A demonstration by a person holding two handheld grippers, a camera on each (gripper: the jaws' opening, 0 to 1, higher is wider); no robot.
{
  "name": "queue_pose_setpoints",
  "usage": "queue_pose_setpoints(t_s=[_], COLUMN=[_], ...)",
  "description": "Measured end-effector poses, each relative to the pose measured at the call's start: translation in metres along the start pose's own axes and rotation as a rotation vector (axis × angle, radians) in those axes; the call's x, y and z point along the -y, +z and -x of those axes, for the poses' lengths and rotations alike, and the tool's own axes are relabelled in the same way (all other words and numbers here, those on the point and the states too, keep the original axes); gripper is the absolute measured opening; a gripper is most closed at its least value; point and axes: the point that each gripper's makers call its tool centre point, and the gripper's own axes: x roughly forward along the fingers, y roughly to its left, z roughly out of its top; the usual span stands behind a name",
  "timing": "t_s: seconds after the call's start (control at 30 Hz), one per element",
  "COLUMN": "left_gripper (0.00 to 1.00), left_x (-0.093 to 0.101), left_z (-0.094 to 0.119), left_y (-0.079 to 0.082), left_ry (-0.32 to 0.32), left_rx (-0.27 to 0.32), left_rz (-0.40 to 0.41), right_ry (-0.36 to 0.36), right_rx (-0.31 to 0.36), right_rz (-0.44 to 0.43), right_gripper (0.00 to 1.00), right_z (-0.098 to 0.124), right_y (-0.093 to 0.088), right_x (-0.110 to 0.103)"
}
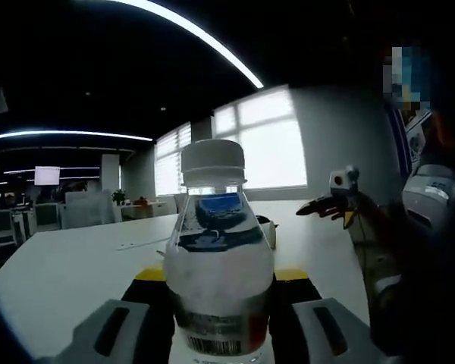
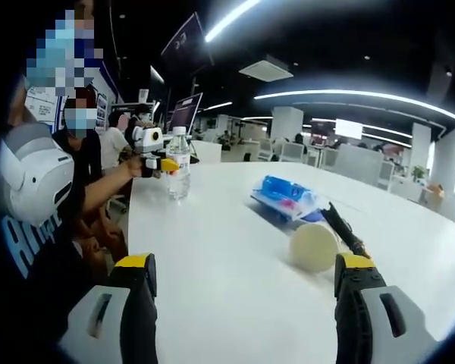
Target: Arrange the tabletop items into an orderly group along one side of the table until the central work area is clear of visible clutter.
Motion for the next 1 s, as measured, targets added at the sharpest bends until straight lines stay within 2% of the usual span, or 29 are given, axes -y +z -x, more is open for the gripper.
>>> queue_pose_setpoints(t_s=[0.4,0.73,1.0], left_gripper=[0.42,0.41,0.41], left_x=[0.0003,0.0002,-0.0018], left_z=[0.0018,0.0004,-0.0018], left_y=[0.0002,0.0015,0.0027], left_ry=[0.004,-0.027,-0.029], left_rx=[0.018,0.036,0.045], left_rz=[0.018,0.036,0.048], right_ry=[0.002,0.0,-0.003], right_rx=[-0.008,0.0,0.001], right_rz=[-0.007,-0.009,-0.013], right_gripper=[0.94,0.94,0.94], right_z=[-0.0016,-0.001,0.0004], right_y=[-0.0038,-0.0012,-0.0022], right_x=[-0.0007,0.0003,0.0008])
